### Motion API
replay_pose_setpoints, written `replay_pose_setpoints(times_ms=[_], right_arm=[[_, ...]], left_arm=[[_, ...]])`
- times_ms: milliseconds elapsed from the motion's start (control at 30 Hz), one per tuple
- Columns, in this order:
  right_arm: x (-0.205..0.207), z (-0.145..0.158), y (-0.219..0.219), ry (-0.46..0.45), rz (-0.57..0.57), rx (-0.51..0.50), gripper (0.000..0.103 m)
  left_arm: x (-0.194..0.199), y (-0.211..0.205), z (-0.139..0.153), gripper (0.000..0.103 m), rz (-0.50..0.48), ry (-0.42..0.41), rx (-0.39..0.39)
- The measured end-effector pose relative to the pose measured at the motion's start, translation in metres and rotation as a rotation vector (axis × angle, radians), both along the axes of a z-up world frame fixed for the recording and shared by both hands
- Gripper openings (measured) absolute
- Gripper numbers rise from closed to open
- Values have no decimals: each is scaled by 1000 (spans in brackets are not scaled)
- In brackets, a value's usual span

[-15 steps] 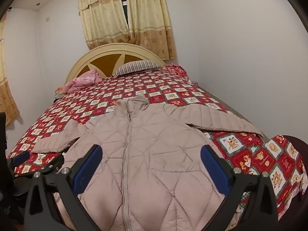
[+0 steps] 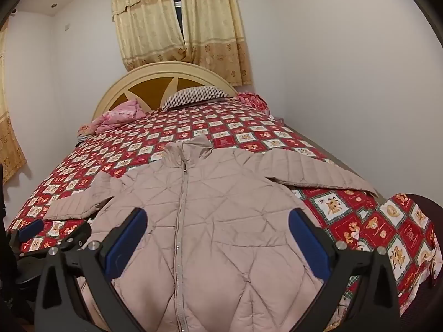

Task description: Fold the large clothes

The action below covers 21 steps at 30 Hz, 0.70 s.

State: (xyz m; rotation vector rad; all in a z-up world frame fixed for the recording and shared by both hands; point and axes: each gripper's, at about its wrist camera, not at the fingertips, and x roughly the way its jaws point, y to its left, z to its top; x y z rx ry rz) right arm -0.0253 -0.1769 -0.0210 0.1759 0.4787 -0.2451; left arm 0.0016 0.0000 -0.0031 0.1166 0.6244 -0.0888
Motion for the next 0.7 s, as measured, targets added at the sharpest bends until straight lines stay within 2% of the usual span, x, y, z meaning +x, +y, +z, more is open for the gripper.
replay_pose_setpoints(times_ms=[700], right_arm=[[-1, -1, -4, 3, -3, 0, 103]], left_arm=[[-3, 4, -3, 102, -4, 14, -5]])
